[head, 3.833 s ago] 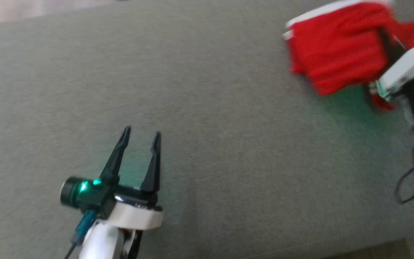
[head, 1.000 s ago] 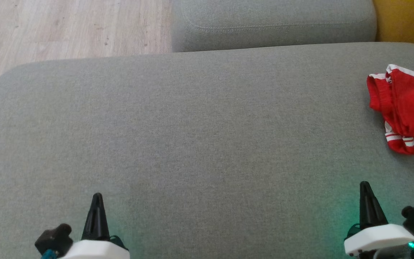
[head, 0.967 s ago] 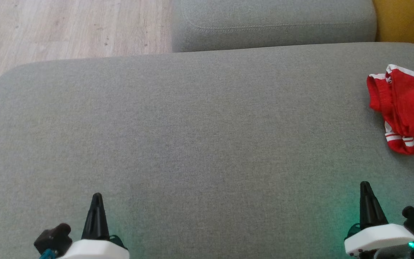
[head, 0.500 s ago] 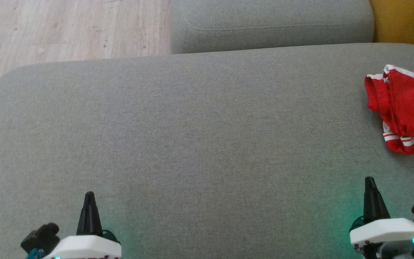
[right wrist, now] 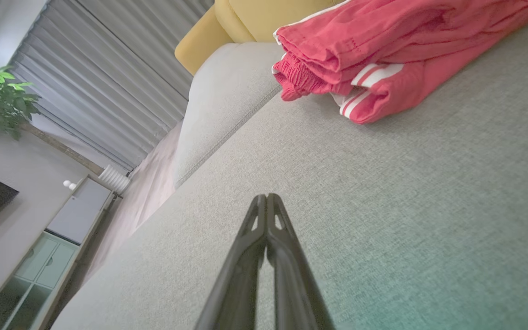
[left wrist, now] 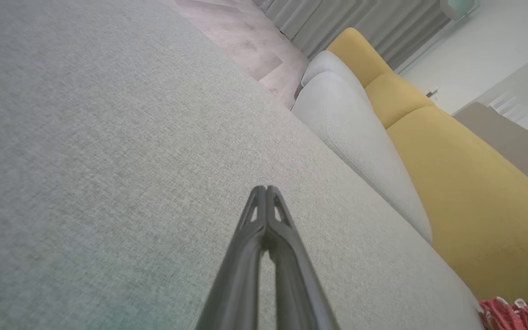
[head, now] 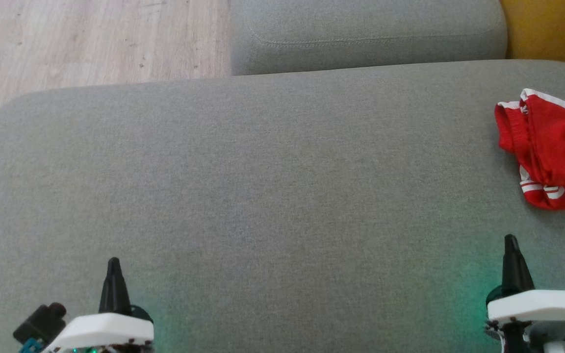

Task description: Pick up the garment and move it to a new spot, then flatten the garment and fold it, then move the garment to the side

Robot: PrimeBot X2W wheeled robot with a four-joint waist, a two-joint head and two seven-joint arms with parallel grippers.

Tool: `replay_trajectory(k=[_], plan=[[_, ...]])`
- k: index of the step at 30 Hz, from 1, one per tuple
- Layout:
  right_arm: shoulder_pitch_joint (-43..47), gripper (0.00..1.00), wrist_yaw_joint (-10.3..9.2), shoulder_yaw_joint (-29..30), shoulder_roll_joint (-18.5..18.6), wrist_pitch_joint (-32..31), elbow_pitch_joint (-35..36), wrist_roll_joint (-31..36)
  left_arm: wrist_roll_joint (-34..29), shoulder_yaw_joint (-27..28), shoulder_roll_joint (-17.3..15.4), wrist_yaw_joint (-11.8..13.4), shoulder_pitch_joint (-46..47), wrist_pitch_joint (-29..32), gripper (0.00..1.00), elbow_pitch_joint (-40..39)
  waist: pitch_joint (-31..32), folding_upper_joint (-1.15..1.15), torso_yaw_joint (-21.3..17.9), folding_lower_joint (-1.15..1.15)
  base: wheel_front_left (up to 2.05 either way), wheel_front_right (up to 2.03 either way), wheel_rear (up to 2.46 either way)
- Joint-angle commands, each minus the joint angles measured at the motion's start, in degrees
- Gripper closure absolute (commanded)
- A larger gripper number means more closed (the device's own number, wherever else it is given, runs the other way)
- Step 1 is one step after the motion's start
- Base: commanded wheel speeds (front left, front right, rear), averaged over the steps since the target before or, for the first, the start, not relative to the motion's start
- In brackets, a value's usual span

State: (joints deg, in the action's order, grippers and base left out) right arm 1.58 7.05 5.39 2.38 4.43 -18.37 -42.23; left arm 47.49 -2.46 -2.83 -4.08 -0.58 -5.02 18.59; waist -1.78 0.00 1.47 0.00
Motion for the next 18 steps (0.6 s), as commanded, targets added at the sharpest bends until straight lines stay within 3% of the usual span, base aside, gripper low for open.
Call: replay_trajectory(k=[1,18], plan=[[-2.64,1.0,0.23,-0.31,0.28,-0.32,2.09,-1.85,1.52,1.52,-0.1,-0.26,2.88,0.34,1.0,-1.96,0.03,0.0,-0.03,0.0,0.0,0.0,0.0],[-3.96,1.0,0.28,0.07,0.33,-3.05,2.67,-14.22,12.62,3.44,-0.1,-1.07,3.88,3.21,1.0,-2.62,0.44,0.0,-0.4,0.0,0.0,0.0,0.0]])
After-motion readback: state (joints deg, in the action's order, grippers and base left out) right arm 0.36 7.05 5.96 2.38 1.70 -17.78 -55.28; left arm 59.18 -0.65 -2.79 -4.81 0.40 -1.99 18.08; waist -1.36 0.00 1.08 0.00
